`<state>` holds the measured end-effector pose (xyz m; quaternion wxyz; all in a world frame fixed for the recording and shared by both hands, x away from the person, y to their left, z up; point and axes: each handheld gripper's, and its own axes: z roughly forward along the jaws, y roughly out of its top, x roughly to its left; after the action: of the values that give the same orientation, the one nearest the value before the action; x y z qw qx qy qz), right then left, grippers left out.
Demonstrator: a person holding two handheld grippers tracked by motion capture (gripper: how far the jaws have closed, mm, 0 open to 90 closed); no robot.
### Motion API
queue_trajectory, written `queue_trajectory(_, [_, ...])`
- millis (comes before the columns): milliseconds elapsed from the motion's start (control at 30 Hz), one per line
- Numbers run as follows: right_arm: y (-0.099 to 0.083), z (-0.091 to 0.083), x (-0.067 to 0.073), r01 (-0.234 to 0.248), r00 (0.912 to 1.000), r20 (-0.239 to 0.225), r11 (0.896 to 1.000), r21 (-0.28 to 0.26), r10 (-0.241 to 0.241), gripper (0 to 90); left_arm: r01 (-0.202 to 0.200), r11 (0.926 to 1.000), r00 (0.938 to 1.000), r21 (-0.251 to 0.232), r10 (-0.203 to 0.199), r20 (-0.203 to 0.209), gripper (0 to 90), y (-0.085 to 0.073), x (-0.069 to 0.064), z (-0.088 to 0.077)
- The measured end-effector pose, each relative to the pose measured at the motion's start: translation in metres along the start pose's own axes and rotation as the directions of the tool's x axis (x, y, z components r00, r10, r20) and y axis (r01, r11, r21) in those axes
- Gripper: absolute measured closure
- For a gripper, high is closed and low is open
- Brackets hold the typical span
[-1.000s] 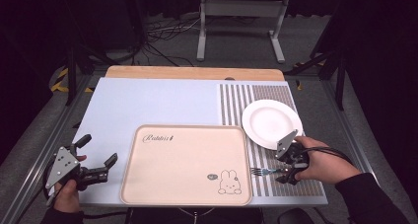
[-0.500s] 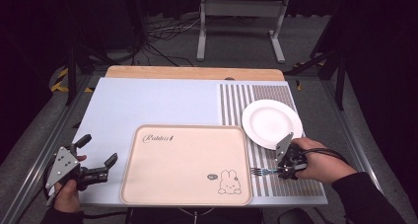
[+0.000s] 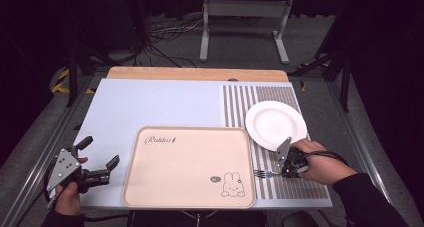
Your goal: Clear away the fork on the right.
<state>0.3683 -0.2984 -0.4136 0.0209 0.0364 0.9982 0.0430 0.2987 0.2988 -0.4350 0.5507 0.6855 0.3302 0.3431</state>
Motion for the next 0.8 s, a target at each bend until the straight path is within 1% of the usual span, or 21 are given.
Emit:
queue_trajectory(100, [0.000,0.000,0.000,0.008,1.0000,-0.002,1.000,-0.001,-0.008,78.3,0.001,1.0000,1.0000,-0.002,-0.001,-0.001,0.0,0.000,0.000,0.000])
queue_trajectory(333, [0.000,0.000,0.001,0.000,1.0000,0.003,1.000,0.002,0.000,78.5,-0.003,1.0000,1.0000,0.001,0.003,0.001,0.0,0.000,0.000,0.000])
queue_trajectory(467, [0.001,0.000,0.001,0.012,0.9999,0.004,1.000,0.005,-0.012,78.7,-0.003,1.0000,1.0000,0.001,0.003,0.001,0.0,0.000,0.000,0.000])
queue_trajectory(567, [-0.001,-0.001,0.001,0.007,1.0000,0.003,1.000,-0.004,-0.007,78.8,-0.001,1.0000,1.0000,0.002,0.001,0.002,0.0,0.000,0.000,0.000])
queue_trajectory(600, [-0.001,-0.001,0.002,-0.004,1.0000,0.005,1.000,-0.006,0.004,78.8,-0.001,1.0000,1.0000,0.001,0.001,0.002,0.0,0.000,0.000,0.000])
queue_trajectory(633, [-0.001,-0.002,0.002,-0.001,1.0000,-0.001,1.000,-0.007,0.001,78.8,-0.001,1.0000,1.0000,0.001,0.001,0.001,0.0,0.000,0.000,0.000])
queue_trajectory(733, [-0.001,-0.008,0.002,-0.015,0.9998,0.009,1.000,-0.019,0.015,78.8,-0.004,1.0000,1.0000,0.001,0.004,0.000,0.0,0.000,0.000,0.000])
queue_trajectory(800, [-0.001,-0.015,0.003,-0.019,0.9994,0.028,0.999,-0.036,0.020,78.8,-0.002,1.0000,1.0000,0.002,0.002,0.001,0.0,0.000,0.000,0.000])
